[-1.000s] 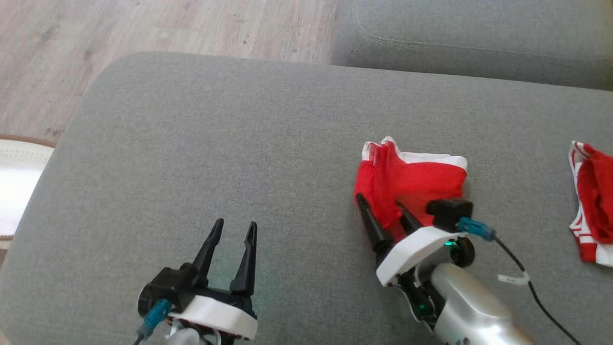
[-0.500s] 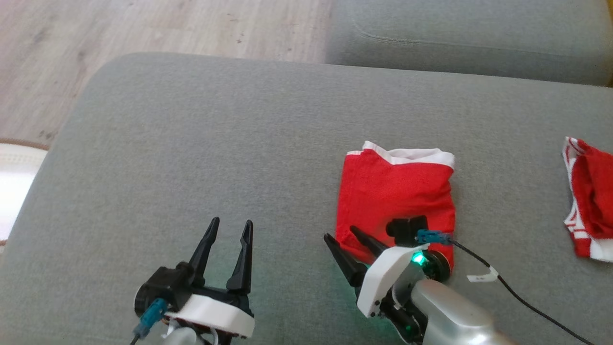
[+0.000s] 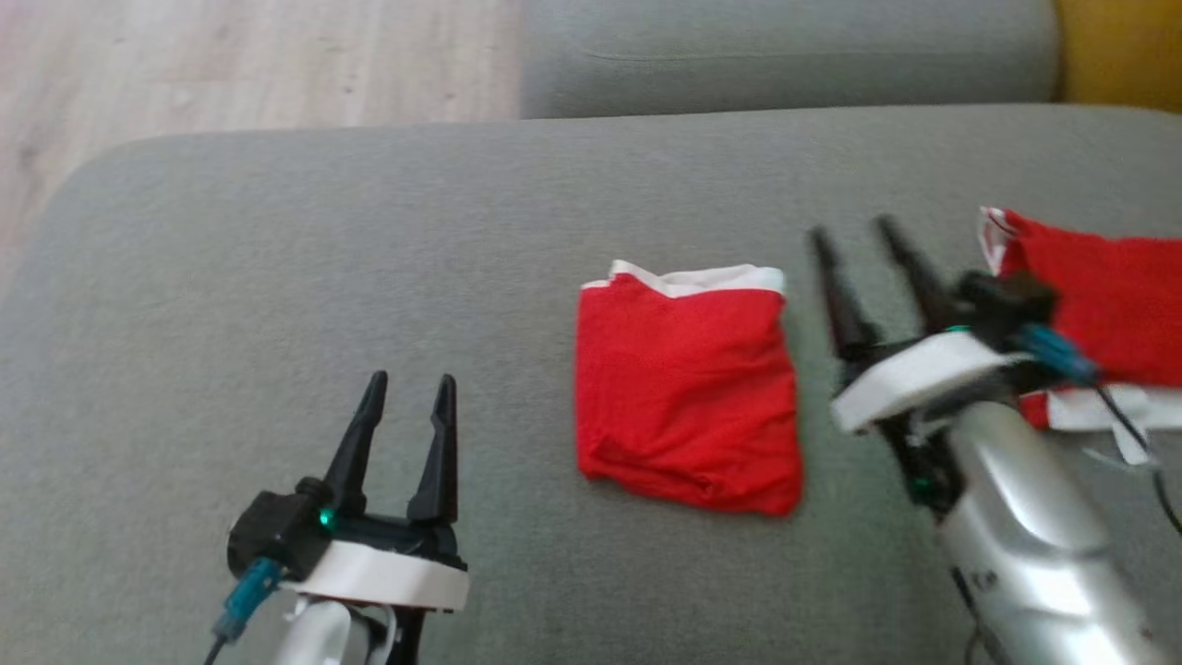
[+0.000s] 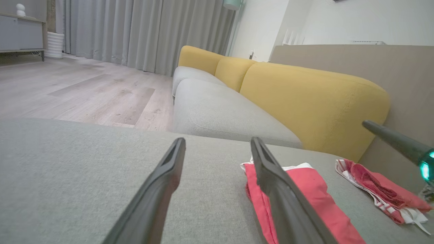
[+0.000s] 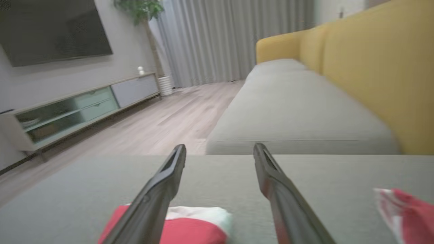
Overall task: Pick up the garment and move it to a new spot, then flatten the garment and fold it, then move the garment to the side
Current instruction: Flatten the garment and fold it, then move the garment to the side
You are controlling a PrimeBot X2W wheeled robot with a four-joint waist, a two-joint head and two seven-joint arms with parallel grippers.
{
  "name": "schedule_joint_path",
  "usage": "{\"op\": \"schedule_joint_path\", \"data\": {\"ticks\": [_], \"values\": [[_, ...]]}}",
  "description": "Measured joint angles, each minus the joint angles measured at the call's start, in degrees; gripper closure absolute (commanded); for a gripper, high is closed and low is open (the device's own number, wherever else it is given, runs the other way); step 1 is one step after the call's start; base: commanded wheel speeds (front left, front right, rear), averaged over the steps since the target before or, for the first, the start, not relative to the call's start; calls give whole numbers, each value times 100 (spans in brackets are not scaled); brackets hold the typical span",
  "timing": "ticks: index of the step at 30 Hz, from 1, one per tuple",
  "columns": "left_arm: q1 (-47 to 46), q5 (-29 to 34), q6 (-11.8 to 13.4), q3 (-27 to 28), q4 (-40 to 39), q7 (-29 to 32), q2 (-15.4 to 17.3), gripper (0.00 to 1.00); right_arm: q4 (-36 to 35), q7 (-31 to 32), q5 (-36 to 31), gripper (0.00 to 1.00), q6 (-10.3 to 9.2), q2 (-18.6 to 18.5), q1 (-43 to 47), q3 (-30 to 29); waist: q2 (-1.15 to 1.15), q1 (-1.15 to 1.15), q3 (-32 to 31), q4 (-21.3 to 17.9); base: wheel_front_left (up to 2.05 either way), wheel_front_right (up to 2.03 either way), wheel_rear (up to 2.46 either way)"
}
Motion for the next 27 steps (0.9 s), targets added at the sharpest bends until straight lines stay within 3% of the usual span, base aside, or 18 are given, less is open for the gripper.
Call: {"op": "schedule_joint_path", "data": {"ticks": [2,5,11,27], "values": [[-2,-26,-1,59,-58,0,-2,0,-457,-14,-670,0,0,26,291,-750,0,0,19,-133,0,0,0],[-4,-57,0,131,-123,0,-1,0,-868,-14,-1472,0,0,209,1022,-1397,0,0,27,-297,0,0,0],[-10,-58,-1,121,-186,0,-2,0,-1366,-13,-1994,0,0,501,1903,-2147,0,-1,58,-488,0,0,0],[39,203,-1,25,-113,0,-1,0,-1734,-13,-1918,0,0,555,2171,-2225,0,-1,70,-491,0,0,0]]}}
